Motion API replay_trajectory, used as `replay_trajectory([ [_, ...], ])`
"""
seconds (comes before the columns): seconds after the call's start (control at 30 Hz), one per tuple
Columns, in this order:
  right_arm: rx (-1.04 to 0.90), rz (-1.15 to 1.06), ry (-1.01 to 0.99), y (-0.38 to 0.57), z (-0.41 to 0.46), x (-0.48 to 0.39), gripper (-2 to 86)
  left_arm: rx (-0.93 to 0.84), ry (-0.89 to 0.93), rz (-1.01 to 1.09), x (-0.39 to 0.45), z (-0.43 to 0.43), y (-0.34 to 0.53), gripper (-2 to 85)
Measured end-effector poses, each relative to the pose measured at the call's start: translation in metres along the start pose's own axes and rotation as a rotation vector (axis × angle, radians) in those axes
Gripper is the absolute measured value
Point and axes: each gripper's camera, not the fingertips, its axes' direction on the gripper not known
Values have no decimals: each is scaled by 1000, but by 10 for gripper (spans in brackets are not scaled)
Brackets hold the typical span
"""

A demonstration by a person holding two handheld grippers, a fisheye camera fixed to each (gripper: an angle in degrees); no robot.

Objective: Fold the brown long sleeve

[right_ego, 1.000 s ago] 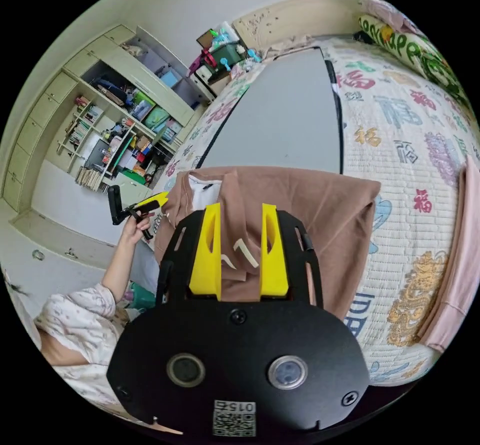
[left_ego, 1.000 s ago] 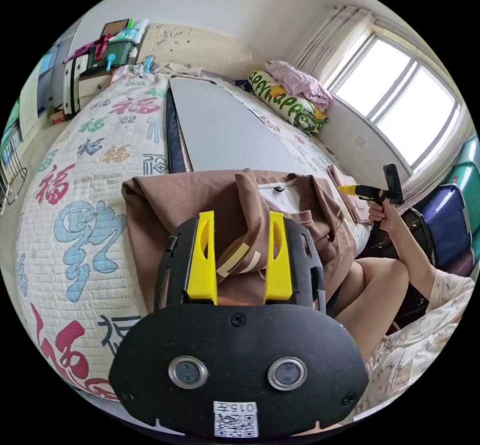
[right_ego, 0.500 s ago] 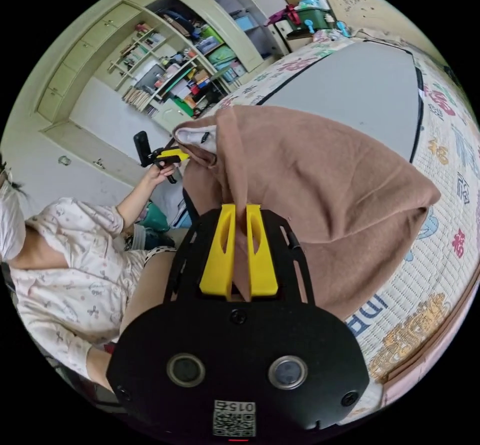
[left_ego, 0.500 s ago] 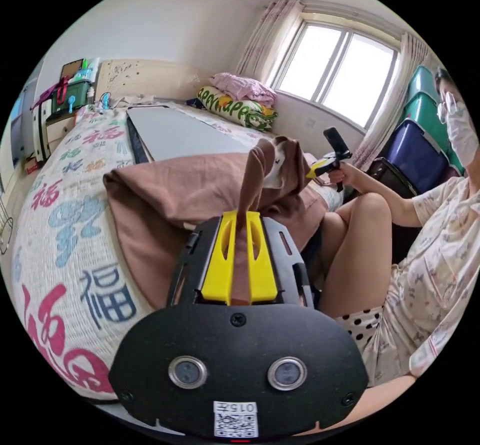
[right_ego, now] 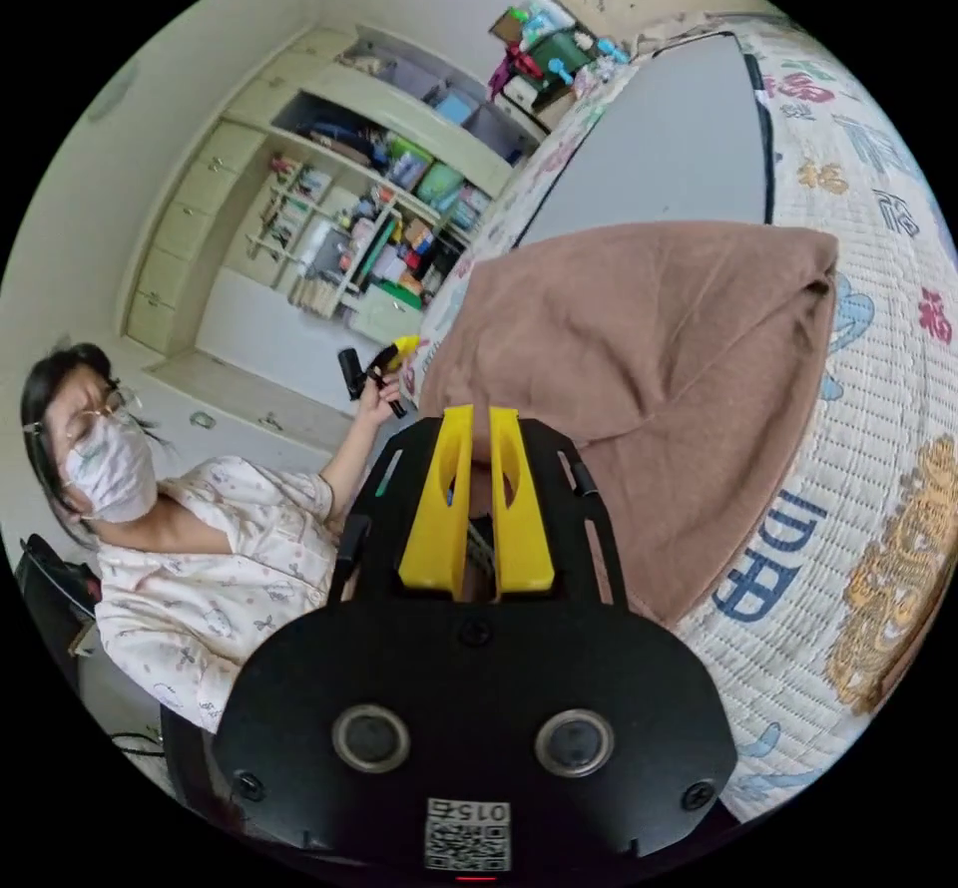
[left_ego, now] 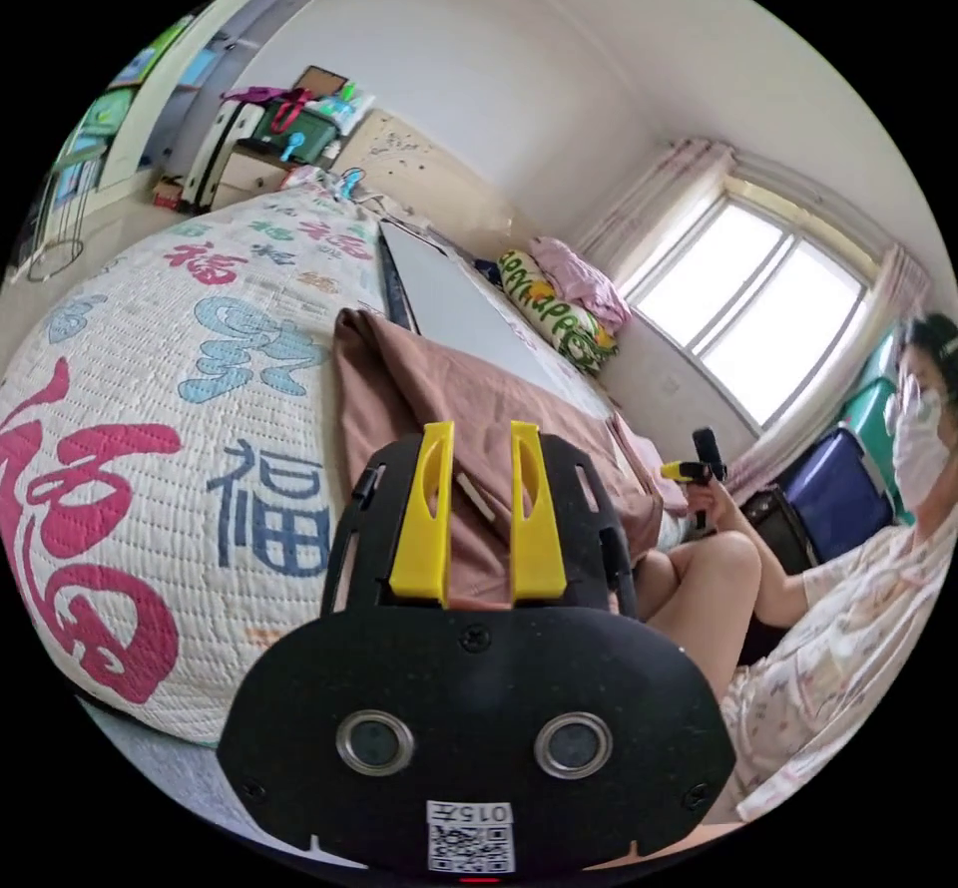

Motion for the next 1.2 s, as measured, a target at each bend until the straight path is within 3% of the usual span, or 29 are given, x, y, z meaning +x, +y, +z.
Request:
replay_trajectory([
  [0.1,324,120,0,4,-40,28,72,3,-53,-33,28,37,-44,96],
  [0.17,486,275,293,0,-51,39,92,-15,-145,-21,62,71,-76,109],
  [0.2,494,284,344,-4,-50,41,100,-25,-167,-20,70,80,-84,114],
  [0.37,431,408,314,-62,-14,87,136,-120,-292,-42,121,155,-141,144],
  [0.53,363,472,290,-114,16,123,138,-182,-255,-59,161,204,-189,130],
  [0.7,275,548,312,-151,46,146,41,-241,-230,10,223,227,-230,24],
  [0.83,334,445,427,-177,59,127,13,-150,-257,77,297,215,-272,10],
  [1.0,298,433,604,-199,109,132,7,-234,-382,105,342,255,-293,11],
  [1.2,251,433,678,-208,153,142,9,-224,-319,33,374,236,-325,12],
])
